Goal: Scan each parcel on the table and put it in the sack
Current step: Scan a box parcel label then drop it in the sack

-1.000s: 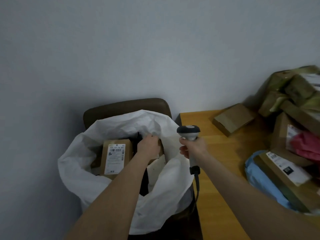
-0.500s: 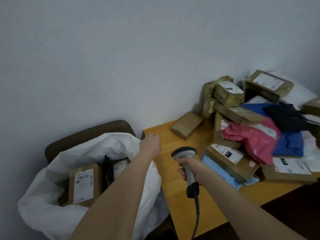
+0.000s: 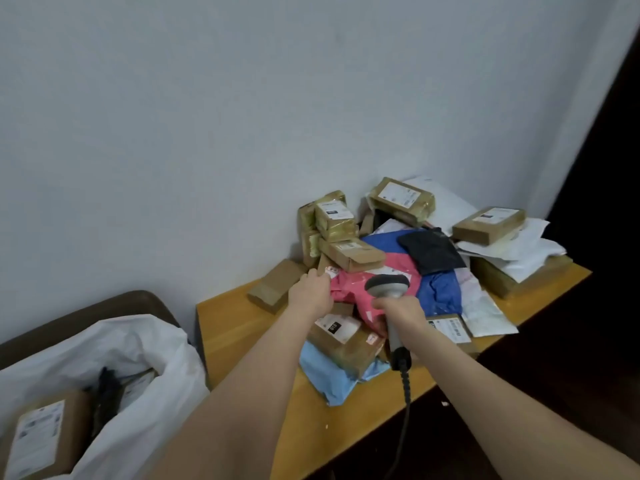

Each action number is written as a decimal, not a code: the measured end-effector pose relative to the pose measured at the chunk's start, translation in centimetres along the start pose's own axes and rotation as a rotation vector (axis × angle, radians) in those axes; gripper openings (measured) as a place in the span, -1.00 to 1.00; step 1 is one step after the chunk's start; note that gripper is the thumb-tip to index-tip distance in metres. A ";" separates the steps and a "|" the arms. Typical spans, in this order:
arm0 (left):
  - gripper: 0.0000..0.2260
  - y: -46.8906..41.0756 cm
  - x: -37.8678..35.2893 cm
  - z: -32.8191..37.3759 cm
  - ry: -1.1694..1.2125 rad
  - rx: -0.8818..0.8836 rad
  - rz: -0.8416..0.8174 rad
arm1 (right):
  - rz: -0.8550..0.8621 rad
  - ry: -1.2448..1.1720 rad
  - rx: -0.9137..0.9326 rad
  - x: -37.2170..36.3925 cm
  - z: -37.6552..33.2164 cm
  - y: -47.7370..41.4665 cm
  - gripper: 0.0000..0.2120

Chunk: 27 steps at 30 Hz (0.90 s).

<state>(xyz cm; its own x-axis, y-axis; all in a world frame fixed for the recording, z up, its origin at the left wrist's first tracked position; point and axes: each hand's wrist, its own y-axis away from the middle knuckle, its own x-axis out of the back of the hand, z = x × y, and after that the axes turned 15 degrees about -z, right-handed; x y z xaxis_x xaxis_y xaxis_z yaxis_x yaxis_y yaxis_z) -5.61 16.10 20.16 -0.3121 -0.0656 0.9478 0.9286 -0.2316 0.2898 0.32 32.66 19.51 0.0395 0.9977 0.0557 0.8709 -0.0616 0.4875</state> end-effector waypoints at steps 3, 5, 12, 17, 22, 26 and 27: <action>-0.68 -1.4 0.5 4.2 -0.018 -0.043 0.010 | 0.038 -0.002 0.028 4.1 -1.3 -0.3 -0.76; -0.68 -2.7 1.0 6.3 -0.039 -0.067 0.013 | 0.052 -0.017 0.045 6.3 -2.3 -0.9 -0.78; -0.61 -8.9 2.6 10.0 0.018 -0.085 0.005 | 0.066 -0.077 0.082 10.7 -7.0 -5.9 -0.87; -0.60 -16.2 3.8 9.2 0.133 -0.004 0.051 | 0.015 -0.092 0.078 11.3 -10.5 -13.0 -0.85; -0.52 -23.6 5.1 5.8 0.407 0.211 0.214 | -0.117 -0.111 0.025 10.4 -13.7 -21.7 -0.91; -0.49 -27.8 5.2 2.6 0.691 0.360 0.220 | -0.197 -0.165 0.013 8.6 -15.5 -26.7 -0.95; -0.49 -28.6 5.1 1.9 0.763 0.378 0.202 | -0.218 -0.179 0.023 8.0 -15.7 -27.6 -0.90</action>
<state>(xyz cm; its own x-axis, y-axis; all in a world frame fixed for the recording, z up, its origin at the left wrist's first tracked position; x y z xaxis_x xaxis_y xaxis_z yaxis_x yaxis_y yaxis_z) -33.42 24.28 16.97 -0.0581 -0.7335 0.6772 0.9428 0.1826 0.2788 -31.12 41.92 20.14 -0.0659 0.9768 -0.2037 0.8793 0.1534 0.4508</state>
